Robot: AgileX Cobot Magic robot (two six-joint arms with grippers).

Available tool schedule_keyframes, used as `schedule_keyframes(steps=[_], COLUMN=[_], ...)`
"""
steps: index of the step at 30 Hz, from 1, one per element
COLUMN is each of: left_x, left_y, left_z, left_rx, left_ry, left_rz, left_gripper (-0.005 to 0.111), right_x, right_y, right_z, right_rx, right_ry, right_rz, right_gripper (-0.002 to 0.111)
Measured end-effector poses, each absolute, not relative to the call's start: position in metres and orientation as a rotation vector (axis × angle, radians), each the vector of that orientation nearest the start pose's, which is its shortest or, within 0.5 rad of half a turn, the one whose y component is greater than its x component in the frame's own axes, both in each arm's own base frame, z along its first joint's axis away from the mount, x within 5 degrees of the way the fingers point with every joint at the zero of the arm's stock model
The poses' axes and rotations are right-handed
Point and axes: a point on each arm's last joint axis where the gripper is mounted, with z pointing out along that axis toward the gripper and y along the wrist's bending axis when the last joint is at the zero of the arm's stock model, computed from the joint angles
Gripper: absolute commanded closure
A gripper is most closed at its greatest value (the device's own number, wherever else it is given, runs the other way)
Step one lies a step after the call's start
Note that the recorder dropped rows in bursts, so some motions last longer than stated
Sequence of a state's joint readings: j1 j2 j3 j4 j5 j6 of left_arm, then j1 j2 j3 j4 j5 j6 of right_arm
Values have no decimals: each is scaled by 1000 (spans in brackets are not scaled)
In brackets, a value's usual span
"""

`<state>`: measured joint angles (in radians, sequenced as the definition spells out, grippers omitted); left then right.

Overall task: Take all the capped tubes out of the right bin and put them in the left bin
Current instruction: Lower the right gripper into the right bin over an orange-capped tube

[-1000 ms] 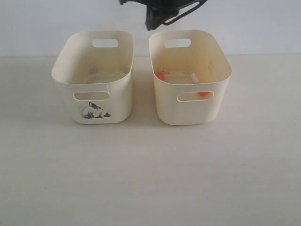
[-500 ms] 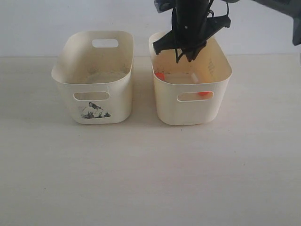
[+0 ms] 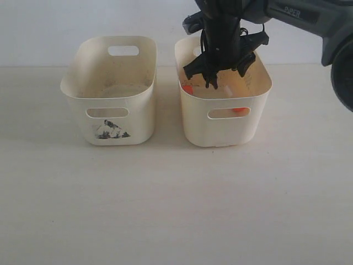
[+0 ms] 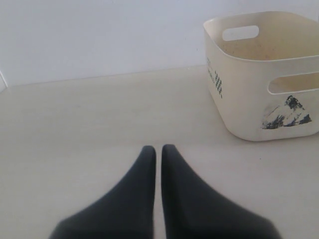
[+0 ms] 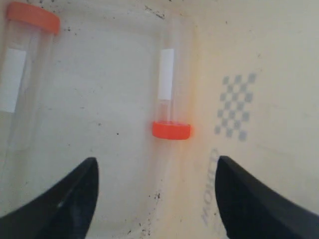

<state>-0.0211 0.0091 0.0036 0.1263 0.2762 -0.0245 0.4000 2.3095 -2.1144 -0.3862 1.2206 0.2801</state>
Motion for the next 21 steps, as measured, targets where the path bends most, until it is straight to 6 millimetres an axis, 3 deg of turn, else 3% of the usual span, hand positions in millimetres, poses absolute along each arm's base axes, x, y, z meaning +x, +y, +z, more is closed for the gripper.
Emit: schedule_keyframes(steps=[6, 13, 21], left_x=[56, 56, 56], left_y=[2, 2, 2], left_z=[187, 187, 187], left_rx=[80, 80, 80], left_ry=[1769, 1769, 1769], left_rz=[85, 85, 85], left_gripper=[102, 102, 102], right_x=[468, 469, 471], right_y=[162, 162, 163], right_z=[209, 205, 186], right_rx=[-292, -275, -251], right_ry=[2760, 2765, 2801], right_rz=[-411, -416, -426], right_gripper=[60, 59, 59])
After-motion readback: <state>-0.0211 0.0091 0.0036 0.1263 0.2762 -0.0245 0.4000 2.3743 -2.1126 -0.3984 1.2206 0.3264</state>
